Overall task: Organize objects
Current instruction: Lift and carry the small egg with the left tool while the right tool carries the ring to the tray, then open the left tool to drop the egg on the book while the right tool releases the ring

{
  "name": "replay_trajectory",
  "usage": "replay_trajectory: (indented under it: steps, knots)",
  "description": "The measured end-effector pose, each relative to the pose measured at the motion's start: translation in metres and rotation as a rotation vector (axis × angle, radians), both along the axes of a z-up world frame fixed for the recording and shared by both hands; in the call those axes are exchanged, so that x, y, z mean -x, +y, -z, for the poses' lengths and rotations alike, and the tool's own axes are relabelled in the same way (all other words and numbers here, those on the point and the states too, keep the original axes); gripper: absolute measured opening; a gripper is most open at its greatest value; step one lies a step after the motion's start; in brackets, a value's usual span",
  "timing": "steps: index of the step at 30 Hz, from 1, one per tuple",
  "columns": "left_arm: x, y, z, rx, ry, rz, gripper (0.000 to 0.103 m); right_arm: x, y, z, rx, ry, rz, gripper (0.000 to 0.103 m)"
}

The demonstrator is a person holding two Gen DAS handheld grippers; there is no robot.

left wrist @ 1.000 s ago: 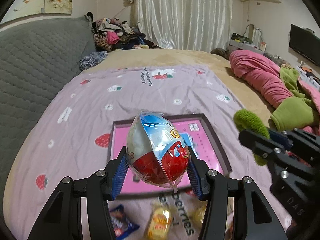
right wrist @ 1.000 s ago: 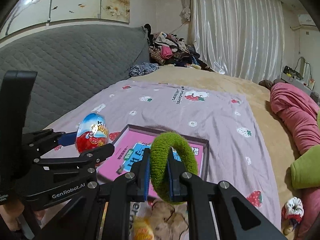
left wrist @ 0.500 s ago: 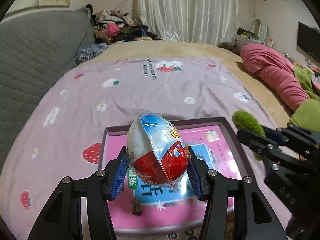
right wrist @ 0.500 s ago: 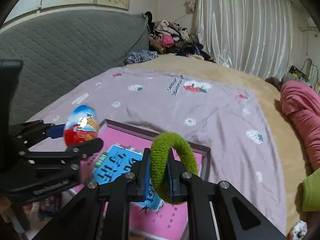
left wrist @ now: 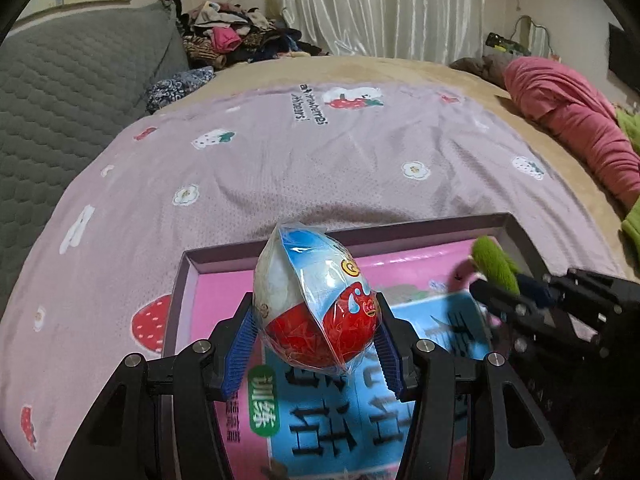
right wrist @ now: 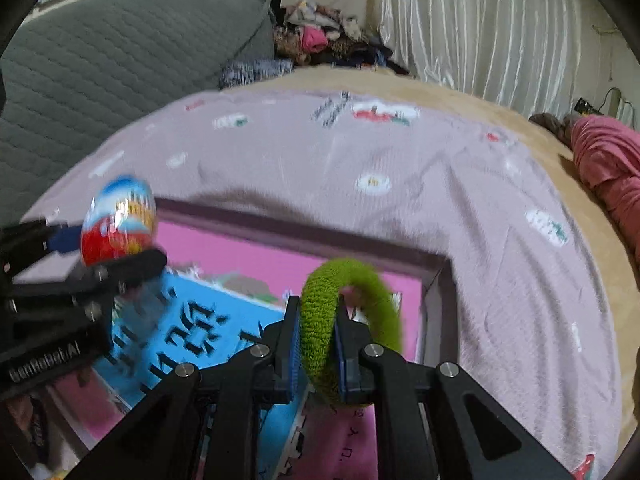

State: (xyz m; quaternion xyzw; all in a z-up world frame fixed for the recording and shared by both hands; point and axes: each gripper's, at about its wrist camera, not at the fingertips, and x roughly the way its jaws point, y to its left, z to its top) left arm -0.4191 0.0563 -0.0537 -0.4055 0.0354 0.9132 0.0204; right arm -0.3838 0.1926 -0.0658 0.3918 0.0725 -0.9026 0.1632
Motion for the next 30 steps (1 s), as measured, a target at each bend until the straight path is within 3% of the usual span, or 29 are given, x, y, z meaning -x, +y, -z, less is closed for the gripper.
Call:
replay_trajectory:
  steps: [8,10,13,18,30]
  knots:
    - [0.013,0.001,0.018,0.012,-0.046,-0.020,0.057,0.000,-0.002,0.000,-0.025,0.015,0.004,0.019]
    - [0.013,0.001,0.020,0.002,-0.056,-0.023,0.057,0.000,0.000,-0.001,-0.013,0.019,0.004,0.033]
    - [0.012,0.003,0.023,0.016,-0.069,-0.020,0.057,-0.002,0.000,-0.002,-0.006,0.025,0.005,0.044]
    - [0.006,0.003,0.016,0.022,-0.053,-0.018,0.073,-0.004,0.004,-0.006,0.012,0.037,0.011,0.051]
    - [-0.011,-0.004,-0.008,0.038,-0.017,-0.020,0.081,-0.023,0.009,-0.038,0.043,0.102,0.006,0.071]
